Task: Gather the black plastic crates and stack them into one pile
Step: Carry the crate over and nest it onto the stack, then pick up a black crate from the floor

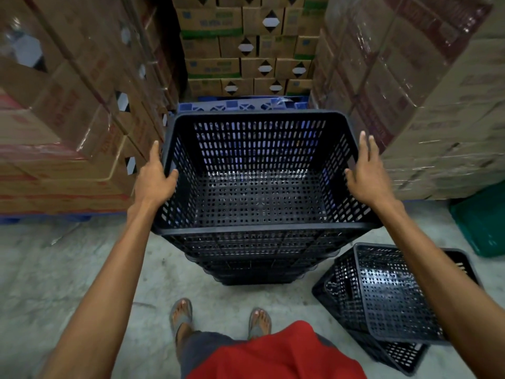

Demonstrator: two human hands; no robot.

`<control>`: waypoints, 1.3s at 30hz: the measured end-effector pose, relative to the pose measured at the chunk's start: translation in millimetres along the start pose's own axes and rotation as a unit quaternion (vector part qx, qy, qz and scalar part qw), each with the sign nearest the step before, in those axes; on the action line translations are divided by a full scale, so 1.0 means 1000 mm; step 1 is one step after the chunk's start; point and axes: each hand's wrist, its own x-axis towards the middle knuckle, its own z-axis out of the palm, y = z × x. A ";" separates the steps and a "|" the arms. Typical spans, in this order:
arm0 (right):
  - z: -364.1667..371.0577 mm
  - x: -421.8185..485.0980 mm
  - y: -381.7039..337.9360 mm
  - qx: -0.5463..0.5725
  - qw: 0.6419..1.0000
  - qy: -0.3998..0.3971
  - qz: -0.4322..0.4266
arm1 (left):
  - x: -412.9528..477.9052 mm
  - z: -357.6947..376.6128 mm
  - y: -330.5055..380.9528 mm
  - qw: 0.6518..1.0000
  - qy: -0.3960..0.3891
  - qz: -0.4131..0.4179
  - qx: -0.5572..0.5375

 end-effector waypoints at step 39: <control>-0.087 -0.211 0.024 -0.036 0.958 0.072 0.276 | -0.145 0.063 0.308 0.827 -0.274 0.479 -0.107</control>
